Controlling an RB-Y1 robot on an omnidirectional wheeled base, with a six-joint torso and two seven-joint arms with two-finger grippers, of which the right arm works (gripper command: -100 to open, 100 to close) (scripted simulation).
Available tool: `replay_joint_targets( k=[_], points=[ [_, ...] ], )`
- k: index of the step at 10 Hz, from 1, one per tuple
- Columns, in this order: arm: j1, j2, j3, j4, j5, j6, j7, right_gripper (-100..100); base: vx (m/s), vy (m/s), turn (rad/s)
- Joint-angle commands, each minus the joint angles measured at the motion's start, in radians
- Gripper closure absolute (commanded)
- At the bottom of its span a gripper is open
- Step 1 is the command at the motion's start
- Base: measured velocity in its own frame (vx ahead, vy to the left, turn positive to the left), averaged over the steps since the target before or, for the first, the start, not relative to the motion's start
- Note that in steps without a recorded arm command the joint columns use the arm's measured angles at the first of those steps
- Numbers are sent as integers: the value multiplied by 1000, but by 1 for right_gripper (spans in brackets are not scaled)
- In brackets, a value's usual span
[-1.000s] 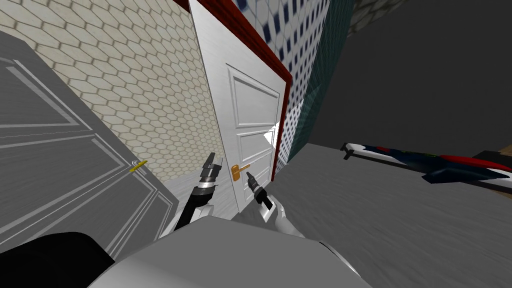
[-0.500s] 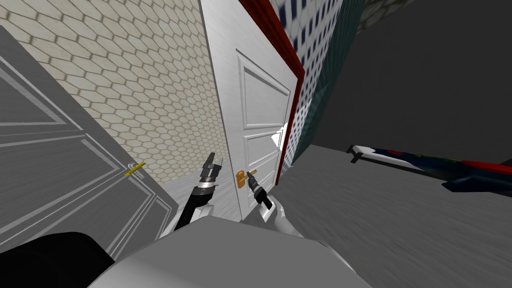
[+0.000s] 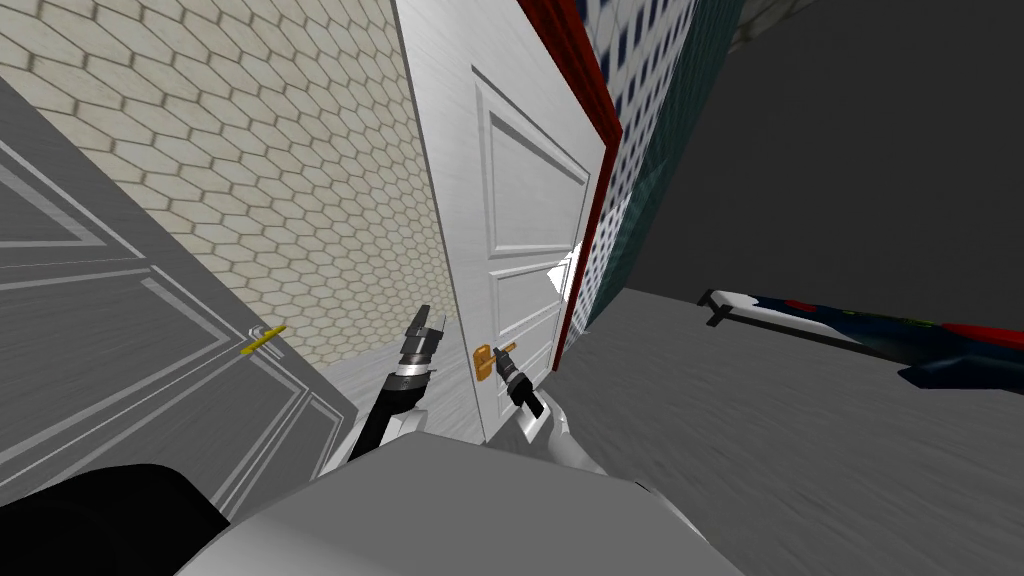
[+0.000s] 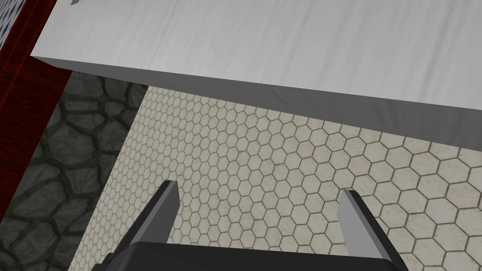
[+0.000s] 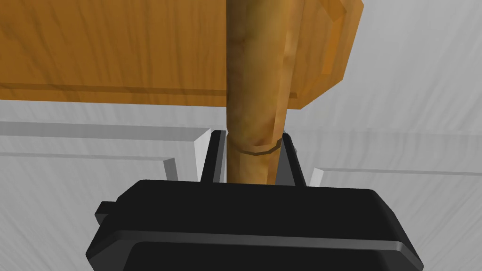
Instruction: Push the door open
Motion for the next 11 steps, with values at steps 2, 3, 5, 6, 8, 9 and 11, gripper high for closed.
replay_joint_targets(
  k=[2,3,5,6,8,9,11],
  points=[
    [4,-1,2,1,0,0,-1,100,0,0,0],
    [4,-1,2,1,0,0,-1,100,0,0,0],
    [1,-12,-21,1,-8,1,5,100,69,139,-22],
    [1,-17,-30,1,-12,2,8,100,63,209,-45],
    [3,-28,-51,2,-20,3,13,100,64,210,-48],
    [3,-33,-63,3,-25,4,17,100,89,202,-25],
    [4,-45,-90,4,-35,6,24,100,99,204,-26]
  ],
)
